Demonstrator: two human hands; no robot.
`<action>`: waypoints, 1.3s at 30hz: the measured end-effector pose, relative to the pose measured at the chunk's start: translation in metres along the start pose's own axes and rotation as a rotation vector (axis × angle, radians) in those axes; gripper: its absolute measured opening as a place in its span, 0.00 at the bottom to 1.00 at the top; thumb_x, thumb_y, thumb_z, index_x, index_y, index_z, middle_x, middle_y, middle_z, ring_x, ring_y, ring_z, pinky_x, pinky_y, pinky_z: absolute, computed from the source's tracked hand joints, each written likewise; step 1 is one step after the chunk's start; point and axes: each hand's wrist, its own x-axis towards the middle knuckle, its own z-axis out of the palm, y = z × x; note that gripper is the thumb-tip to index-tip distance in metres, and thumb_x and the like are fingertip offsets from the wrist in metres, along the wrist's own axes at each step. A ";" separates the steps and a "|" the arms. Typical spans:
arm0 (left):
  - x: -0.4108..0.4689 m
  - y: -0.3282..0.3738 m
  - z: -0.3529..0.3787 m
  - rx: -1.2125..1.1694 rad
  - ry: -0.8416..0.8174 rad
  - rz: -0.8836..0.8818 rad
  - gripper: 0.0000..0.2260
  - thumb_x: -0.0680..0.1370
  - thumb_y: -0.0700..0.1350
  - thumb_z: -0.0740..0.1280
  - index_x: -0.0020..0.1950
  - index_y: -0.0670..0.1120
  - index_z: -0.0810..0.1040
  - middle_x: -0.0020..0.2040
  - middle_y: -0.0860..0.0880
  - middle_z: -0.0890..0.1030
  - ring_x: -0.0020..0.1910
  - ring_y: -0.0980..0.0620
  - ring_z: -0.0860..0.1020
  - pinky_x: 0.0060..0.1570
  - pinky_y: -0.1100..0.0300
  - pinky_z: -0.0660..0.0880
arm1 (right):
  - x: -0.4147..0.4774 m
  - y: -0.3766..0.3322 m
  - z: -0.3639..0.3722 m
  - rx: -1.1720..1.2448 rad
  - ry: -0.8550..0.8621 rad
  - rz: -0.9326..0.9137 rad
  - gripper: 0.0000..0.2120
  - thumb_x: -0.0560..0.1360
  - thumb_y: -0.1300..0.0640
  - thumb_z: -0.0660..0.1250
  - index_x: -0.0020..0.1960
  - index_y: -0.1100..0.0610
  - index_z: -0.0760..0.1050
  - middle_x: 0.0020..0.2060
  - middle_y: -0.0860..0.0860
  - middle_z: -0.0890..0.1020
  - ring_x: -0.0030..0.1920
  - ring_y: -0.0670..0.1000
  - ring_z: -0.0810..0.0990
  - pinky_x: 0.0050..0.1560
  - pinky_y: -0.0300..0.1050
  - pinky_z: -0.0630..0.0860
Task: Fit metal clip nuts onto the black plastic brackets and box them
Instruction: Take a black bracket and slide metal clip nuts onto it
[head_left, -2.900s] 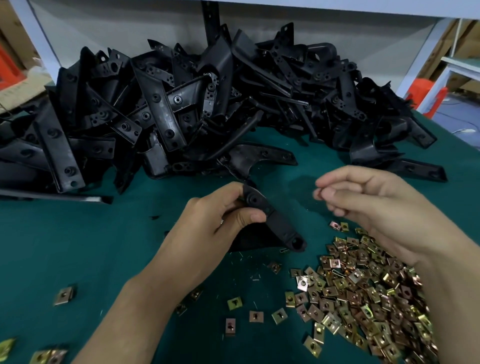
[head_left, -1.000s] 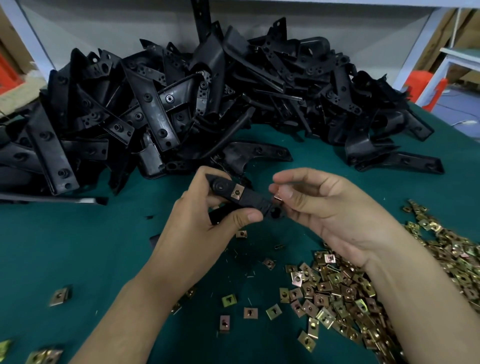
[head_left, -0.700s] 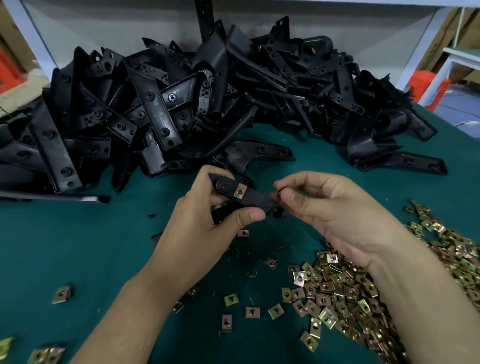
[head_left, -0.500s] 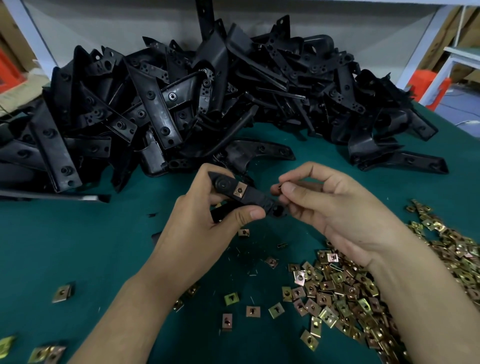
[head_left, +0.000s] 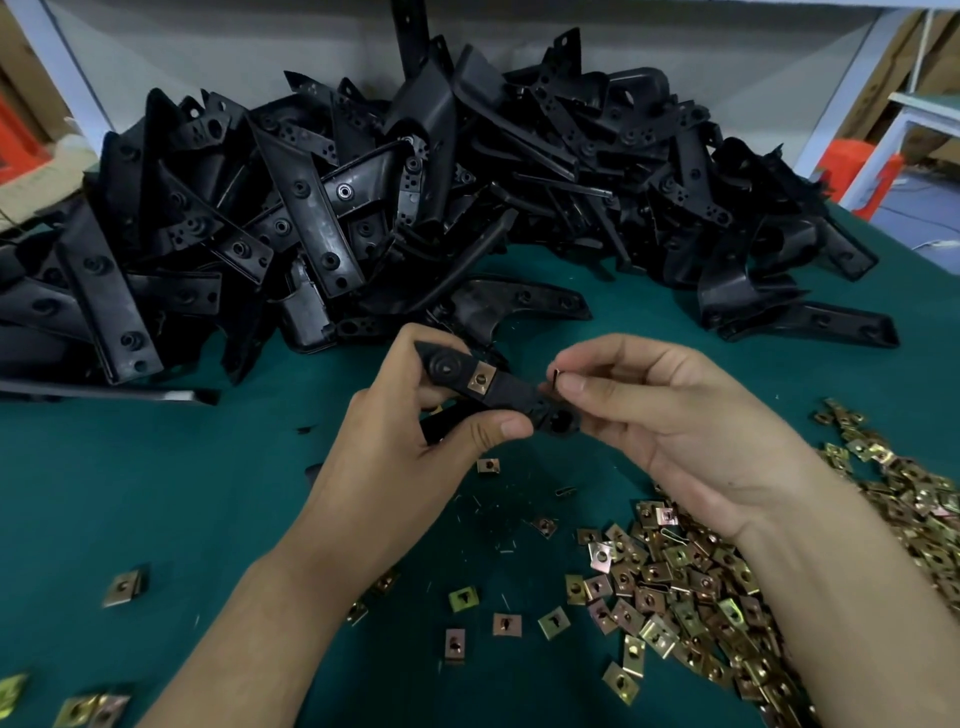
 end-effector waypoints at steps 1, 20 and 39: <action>0.000 0.000 0.000 -0.003 -0.003 0.003 0.16 0.71 0.65 0.71 0.52 0.63 0.69 0.50 0.72 0.79 0.51 0.72 0.77 0.45 0.81 0.67 | 0.000 0.000 0.001 -0.003 -0.002 -0.002 0.09 0.61 0.59 0.76 0.42 0.53 0.87 0.42 0.52 0.85 0.47 0.50 0.84 0.51 0.41 0.82; 0.000 0.000 0.004 -0.025 0.094 0.032 0.14 0.74 0.61 0.72 0.51 0.66 0.68 0.50 0.71 0.81 0.52 0.71 0.78 0.48 0.80 0.68 | 0.000 0.006 0.017 -0.166 0.073 -0.145 0.05 0.65 0.58 0.77 0.38 0.50 0.84 0.40 0.53 0.84 0.46 0.51 0.80 0.59 0.50 0.76; 0.002 -0.003 0.001 -0.064 0.123 -0.026 0.16 0.74 0.61 0.72 0.54 0.59 0.70 0.50 0.66 0.84 0.51 0.66 0.82 0.44 0.69 0.77 | 0.002 0.014 0.019 -0.287 0.057 -0.300 0.04 0.73 0.56 0.71 0.40 0.54 0.81 0.46 0.53 0.86 0.52 0.57 0.83 0.63 0.58 0.77</action>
